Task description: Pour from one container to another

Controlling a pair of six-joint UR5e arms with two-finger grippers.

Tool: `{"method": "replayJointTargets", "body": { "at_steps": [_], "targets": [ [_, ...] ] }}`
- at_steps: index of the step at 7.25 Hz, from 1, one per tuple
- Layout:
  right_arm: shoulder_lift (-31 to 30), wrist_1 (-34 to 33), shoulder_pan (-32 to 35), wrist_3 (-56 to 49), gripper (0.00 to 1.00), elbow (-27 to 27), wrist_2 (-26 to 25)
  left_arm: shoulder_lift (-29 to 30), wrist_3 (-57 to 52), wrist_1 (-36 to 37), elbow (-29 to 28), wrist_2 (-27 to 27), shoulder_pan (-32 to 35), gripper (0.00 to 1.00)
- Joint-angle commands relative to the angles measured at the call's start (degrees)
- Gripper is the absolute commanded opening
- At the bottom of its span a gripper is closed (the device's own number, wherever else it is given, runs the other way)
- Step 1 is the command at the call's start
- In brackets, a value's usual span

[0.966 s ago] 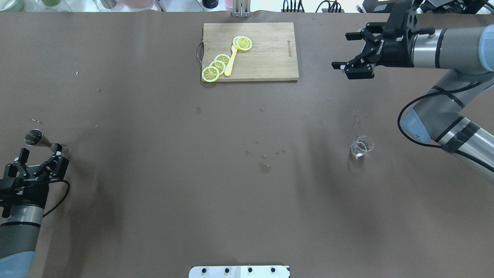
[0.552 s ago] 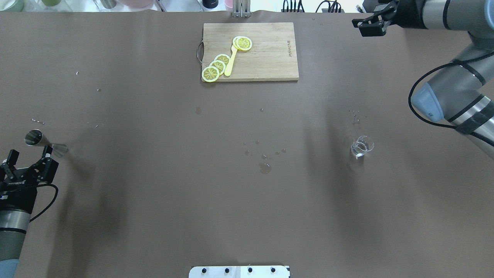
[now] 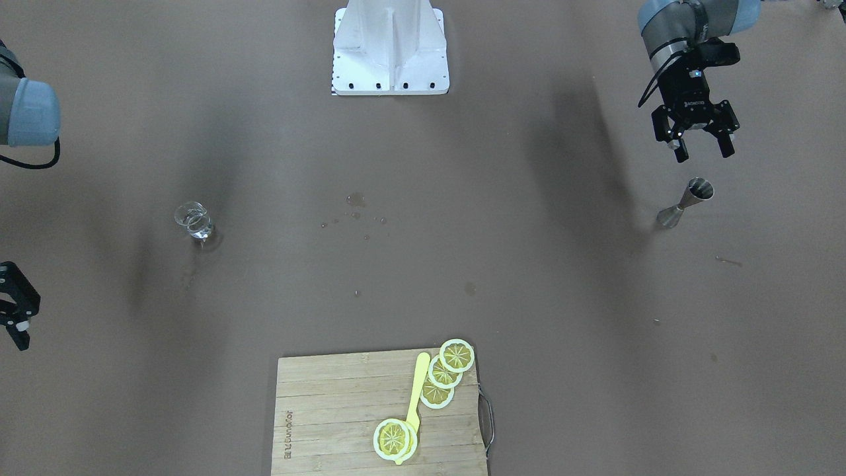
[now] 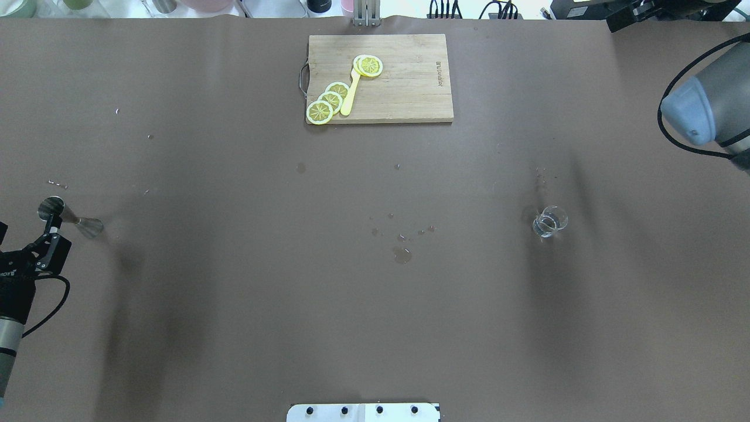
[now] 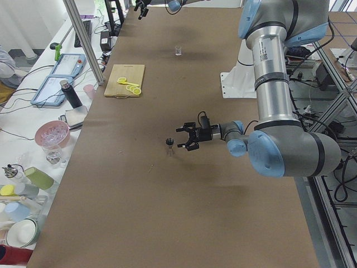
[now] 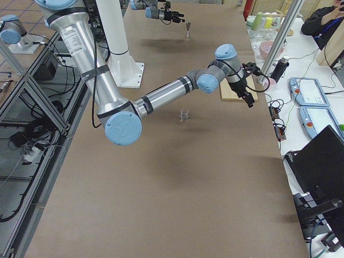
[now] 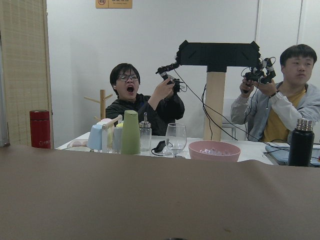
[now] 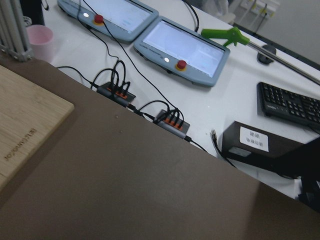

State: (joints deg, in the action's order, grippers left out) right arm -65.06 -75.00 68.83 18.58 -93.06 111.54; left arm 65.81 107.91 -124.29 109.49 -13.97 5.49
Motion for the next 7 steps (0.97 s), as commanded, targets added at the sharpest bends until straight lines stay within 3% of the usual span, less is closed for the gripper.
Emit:
{"method": "replayJointTargets", "body": {
  "at_steps": [1,3,4,6,7],
  "targets": [
    [-1.11,-15.02,3.05,-0.91,1.0,-0.63,8.84,4.55,-1.9,9.53,5.36,-6.38,3.79,0.99],
    [-4.44,-20.26,4.45,-2.22,1.0,-0.72,12.18,15.08,-15.19,12.49,6.27,-10.26,8.19,0.99],
    [-7.76,-20.27,6.47,-4.5,1.0,-0.63,17.25,22.53,-24.15,12.5,6.09,-16.9,14.4,0.99],
    [-11.65,-20.44,10.51,-4.69,1.0,-0.37,23.51,36.25,-48.2,12.06,2.34,-38.99,32.64,0.99],
    [-12.71,-21.58,11.57,-4.69,1.0,-0.02,23.54,41.97,-57.28,10.4,-3.61,-51.82,42.22,0.99]
  ]
}}
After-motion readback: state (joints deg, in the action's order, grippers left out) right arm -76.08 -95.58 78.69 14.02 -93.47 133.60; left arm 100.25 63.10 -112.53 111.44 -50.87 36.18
